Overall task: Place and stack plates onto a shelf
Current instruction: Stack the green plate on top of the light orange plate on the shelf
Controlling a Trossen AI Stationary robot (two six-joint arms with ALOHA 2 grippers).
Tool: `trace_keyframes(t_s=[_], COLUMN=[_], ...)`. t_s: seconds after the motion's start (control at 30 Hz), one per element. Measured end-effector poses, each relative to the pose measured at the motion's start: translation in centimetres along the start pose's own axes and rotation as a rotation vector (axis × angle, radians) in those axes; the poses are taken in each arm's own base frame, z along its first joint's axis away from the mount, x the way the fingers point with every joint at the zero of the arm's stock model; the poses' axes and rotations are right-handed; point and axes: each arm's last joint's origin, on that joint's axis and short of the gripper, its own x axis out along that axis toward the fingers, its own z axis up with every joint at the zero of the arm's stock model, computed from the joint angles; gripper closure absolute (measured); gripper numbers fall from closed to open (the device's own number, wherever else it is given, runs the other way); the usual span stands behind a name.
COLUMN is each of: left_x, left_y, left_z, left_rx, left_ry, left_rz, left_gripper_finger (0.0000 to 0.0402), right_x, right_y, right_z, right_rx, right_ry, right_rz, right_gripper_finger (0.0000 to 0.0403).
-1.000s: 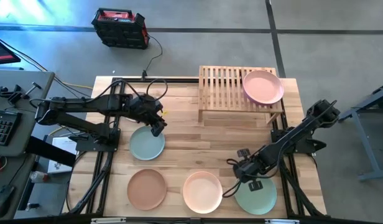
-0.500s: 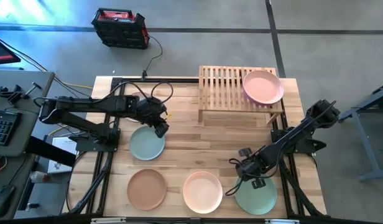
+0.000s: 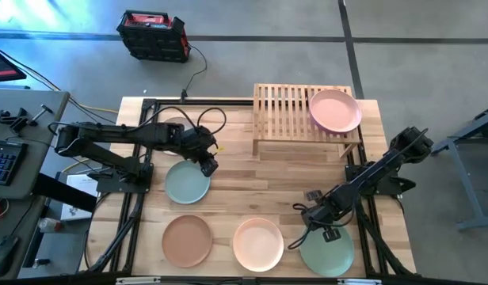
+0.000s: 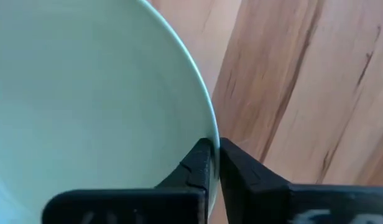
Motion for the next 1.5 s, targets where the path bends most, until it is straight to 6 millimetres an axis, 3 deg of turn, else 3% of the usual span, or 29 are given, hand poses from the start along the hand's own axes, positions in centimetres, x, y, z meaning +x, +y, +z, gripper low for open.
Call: trace_keyframes(t_s=[0.33, 0.7, 0.9, 1.2, 1.5], left_x=[0.0, 0.0, 0.0, 0.0, 0.0], left_y=[-0.1, -0.1, -0.1, -0.1, -0.1], left_z=[-0.1, -0.1, -0.1, -0.1, -0.2], left_rx=[0.006, 0.106, 0.168, 0.253, 0.343], left_ry=[0.018, 0.026, 0.025, 0.023, 0.029], left_rz=[-0.024, -0.04, -0.04, -0.041, -0.038], left_gripper_finger=[0.0293, 0.0293, 0.0293, 0.0293, 0.0293], right_x=[-0.9, -5.9, -8.9, -13.2, -18.8], right_y=[0.0, 1.3, 0.9, -1.3, -5.9], right_z=[0.6, 3.4, 3.4, 3.7, 4.5], right_rx=[0.168, 0.345, 0.457, 0.577, 0.663], right_ry=[0.0, -0.069, 0.0, 0.075, -0.007], right_rz=[0.003, -0.073, -0.17, -0.255, -0.359], right_gripper_finger=[0.0402, 0.0403, 0.0403, 0.0403, 0.0403])
